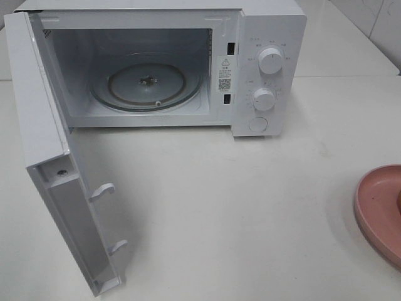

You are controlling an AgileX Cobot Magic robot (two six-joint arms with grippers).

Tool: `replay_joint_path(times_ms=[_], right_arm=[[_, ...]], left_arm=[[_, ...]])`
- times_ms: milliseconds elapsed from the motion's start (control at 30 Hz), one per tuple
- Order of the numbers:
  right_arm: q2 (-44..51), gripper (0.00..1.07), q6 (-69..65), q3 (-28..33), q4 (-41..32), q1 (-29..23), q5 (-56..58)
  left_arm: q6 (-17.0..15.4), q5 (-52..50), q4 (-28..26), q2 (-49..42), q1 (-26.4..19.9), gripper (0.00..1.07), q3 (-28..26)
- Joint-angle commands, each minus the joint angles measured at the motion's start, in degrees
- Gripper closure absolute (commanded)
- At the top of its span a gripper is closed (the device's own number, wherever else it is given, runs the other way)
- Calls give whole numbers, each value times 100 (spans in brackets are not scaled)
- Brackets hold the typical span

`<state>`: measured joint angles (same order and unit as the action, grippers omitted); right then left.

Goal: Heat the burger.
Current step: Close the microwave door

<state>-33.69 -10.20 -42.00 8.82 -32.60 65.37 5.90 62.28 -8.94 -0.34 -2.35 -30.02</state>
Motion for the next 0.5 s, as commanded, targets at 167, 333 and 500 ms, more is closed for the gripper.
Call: replay_joint_path(times_ms=[167,333,500], right_arm=[[693,31,504,435,-212,940,-29],[1381,31,630,728,-223,1593,-286],[2086,31,670,980,-235,2114,-527]], left_arm=[[6,-63,-23,-92,11,7,17],[6,-63,-23,-92,11,7,17],[6,-63,-23,-92,11,7,17]])
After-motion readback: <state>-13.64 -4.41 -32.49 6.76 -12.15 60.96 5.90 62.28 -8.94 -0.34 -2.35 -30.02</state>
